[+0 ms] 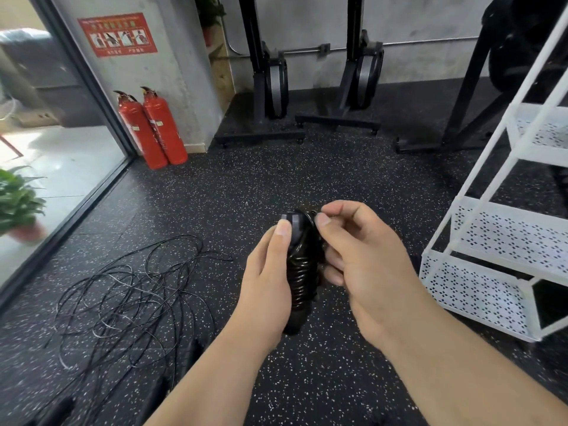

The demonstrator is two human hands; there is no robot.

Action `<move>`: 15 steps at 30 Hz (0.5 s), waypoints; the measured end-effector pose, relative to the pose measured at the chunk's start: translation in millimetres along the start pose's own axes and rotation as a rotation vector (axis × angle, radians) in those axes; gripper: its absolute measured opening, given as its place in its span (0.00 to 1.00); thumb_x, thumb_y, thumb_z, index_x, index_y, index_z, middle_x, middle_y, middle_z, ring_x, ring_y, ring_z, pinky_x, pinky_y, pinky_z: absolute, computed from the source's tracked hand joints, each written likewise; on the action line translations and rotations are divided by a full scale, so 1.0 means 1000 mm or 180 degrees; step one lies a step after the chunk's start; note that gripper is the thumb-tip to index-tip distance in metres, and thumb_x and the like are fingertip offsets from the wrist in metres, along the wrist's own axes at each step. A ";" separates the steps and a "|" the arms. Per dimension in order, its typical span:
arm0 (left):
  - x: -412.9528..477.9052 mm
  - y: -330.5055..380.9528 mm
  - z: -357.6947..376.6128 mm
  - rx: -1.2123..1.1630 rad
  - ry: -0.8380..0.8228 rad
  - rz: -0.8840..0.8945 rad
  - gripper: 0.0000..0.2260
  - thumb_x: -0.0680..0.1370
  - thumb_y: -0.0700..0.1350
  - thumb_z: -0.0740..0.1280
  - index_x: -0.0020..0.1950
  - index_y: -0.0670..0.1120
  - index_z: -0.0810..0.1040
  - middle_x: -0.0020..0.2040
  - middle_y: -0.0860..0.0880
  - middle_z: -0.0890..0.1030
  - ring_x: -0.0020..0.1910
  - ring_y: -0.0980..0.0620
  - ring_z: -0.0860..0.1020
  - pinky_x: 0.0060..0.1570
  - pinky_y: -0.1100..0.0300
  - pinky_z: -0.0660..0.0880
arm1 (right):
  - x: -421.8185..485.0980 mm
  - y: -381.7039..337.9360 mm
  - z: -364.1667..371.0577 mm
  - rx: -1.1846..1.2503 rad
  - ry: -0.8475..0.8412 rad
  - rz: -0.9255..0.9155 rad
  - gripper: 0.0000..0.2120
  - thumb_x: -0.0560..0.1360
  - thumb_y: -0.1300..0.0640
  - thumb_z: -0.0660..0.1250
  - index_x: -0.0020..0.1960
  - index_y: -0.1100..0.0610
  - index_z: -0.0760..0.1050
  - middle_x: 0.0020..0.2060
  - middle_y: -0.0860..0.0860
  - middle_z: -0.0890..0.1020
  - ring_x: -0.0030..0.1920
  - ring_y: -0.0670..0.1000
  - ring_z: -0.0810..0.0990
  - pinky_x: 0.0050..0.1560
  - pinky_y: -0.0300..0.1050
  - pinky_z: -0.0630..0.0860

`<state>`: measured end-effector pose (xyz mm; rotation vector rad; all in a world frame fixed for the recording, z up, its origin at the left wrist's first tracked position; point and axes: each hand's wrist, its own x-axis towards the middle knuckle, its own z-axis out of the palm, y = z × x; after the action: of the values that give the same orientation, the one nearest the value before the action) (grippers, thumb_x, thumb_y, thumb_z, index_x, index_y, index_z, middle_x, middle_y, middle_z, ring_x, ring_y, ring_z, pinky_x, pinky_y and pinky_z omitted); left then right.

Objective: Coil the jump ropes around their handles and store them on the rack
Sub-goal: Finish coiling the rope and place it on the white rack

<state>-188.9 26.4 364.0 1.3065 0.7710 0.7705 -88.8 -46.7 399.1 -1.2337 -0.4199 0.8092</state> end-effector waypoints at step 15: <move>0.014 0.001 -0.009 0.0528 0.0516 0.0273 0.27 0.80 0.73 0.62 0.52 0.51 0.83 0.44 0.48 0.86 0.42 0.50 0.82 0.46 0.41 0.81 | -0.014 0.000 0.003 -0.1160 -0.0367 -0.0412 0.04 0.83 0.56 0.69 0.53 0.48 0.79 0.35 0.45 0.75 0.29 0.42 0.69 0.30 0.39 0.68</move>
<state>-189.1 43.0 363.1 1.4455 0.9288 0.9046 -100.2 -55.6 401.5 -1.4824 -0.7583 0.7135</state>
